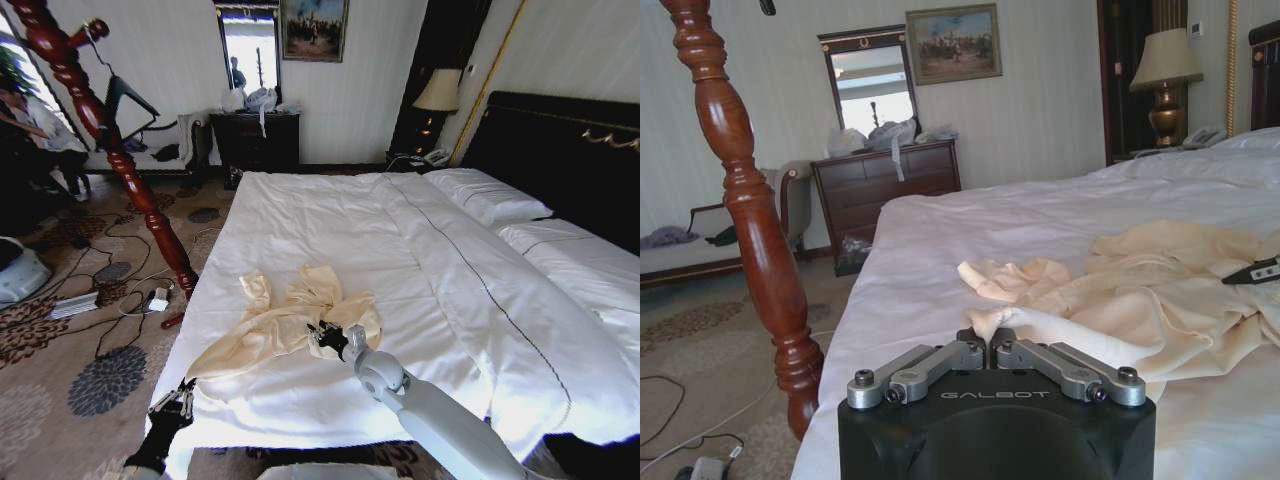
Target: Pick up the clothes from the bed and hang them on the clothes hanger.
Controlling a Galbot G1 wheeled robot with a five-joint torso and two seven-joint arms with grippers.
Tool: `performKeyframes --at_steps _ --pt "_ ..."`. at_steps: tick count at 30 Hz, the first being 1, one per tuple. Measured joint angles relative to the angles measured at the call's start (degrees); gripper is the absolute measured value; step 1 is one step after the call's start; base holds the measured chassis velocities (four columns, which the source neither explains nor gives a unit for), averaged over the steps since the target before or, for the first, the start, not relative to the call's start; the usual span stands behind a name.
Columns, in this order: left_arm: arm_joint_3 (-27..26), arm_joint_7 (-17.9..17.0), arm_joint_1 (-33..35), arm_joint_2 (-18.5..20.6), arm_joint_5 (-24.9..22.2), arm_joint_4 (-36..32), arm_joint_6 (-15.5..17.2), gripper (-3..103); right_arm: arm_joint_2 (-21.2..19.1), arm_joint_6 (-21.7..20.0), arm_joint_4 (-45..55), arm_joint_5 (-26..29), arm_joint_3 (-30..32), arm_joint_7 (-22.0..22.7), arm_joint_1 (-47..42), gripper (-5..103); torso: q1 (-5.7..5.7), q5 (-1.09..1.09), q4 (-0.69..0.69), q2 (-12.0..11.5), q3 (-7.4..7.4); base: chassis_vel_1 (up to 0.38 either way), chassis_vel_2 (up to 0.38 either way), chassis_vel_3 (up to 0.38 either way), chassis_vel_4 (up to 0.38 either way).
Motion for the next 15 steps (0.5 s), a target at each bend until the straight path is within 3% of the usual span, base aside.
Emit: performKeyframes --at_steps 1,3,15 --pt "0.00 0.00 0.00 -0.02 0.01 0.02 0.00 1 -0.09 0.06 0.17 0.13 0.13 0.00 -0.03 18 0.00 0.00 0.00 0.00 0.00 0.000 0.000 0.000 0.000" --pt "-0.11 0.01 0.01 -0.03 0.01 0.05 -0.02 1 -0.42 0.16 0.76 0.53 0.40 0.03 -0.05 3 0.00 0.00 0.00 0.00 0.00 0.000 0.000 0.000 0.000" --pt "-1.02 -0.62 -1.47 0.84 -1.29 -1.95 1.05 1 -1.19 1.07 4.49 1.61 3.31 0.31 -1.26 1 0.00 0.01 0.01 0.00 0.00 0.000 0.000 0.000 0.000"
